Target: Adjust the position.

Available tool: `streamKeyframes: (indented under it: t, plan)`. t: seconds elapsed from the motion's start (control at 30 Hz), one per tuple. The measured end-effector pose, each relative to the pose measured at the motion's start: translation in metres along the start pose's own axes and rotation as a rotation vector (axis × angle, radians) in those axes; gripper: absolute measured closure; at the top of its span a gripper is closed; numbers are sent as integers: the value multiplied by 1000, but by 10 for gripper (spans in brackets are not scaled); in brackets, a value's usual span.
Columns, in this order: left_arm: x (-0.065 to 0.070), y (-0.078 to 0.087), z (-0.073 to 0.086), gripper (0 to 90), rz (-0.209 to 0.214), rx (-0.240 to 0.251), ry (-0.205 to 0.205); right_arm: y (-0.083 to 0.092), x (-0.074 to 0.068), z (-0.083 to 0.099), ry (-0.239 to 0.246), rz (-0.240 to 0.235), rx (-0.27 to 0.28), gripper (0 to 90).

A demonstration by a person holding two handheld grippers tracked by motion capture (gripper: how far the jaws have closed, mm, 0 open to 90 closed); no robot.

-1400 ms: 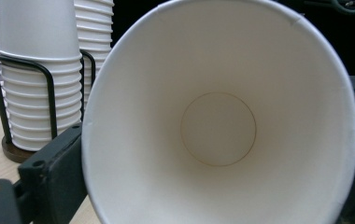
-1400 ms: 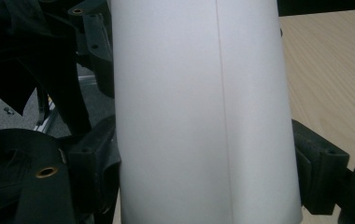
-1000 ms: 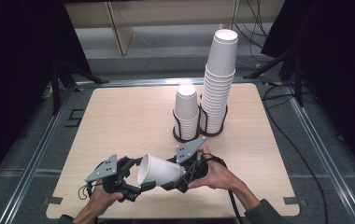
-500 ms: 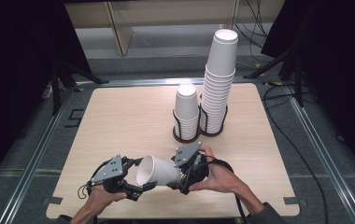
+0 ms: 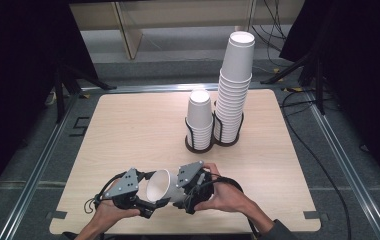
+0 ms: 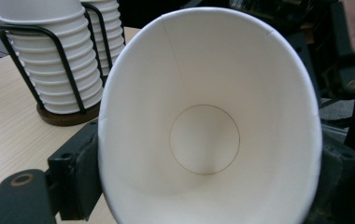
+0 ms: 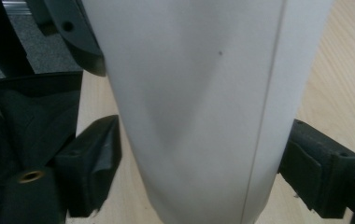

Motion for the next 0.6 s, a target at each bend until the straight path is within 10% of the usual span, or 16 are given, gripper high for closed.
streamKeyframes:
  t: [0.13,0.37,0.6]
  plan:
    - [-1,2,-4,111,0,36,17,-2,-2,-1,7,-39,26,239]
    - [-5,3,-18,64,28,190,188,8,-4,-15,-50,-114,196,243]
    - [-5,4,-21,120,21,218,215,7,-3,-20,-70,-135,262,241]
Point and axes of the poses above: each handheld gripper's, and its own axes: y roughly backward along the jaws, z roughly out of its underside, x roughly to its right, the point moved 10 cm from there along -y, roughly forward along the jaws, and after that the axes turned 13 degrees about -z, right-handed, at the moved point
